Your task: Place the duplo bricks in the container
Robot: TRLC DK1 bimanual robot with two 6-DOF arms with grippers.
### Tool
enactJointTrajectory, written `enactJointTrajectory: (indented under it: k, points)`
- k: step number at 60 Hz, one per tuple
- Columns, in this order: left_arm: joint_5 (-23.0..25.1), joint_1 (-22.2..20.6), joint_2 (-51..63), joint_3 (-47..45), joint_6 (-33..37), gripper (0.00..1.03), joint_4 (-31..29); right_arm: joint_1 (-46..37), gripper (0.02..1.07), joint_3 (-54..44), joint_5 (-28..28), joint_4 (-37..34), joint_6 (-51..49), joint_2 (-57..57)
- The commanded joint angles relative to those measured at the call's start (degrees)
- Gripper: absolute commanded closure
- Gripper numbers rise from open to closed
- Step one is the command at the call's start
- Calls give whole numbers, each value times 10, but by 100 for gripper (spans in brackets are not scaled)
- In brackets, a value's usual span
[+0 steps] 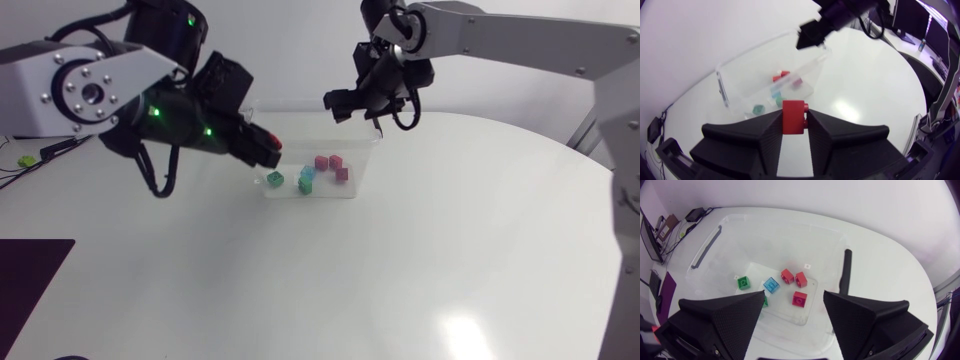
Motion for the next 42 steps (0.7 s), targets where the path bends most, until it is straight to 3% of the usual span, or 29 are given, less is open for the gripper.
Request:
enactJointTrajectory:
  k: [1,11,28,33,37,42]
  points:
    - [-2,14,39,57,-2,90,35,-3,15,-72,9,21,-17,-79]
    - [-8,39,114,122,-29,90,114,-17,15,-205,20,59,-42,-192]
    - [-41,74,265,219,-33,87,161,-29,9,-406,44,117,-71,-355]
    - [-55,84,299,238,-33,67,167,-32,9,-458,53,130,-81,-396]
    - [-69,90,321,244,-33,39,168,-39,7,-493,56,138,-91,-424]
    - [-85,95,330,240,-32,12,171,-47,7,-530,56,145,-103,-459]
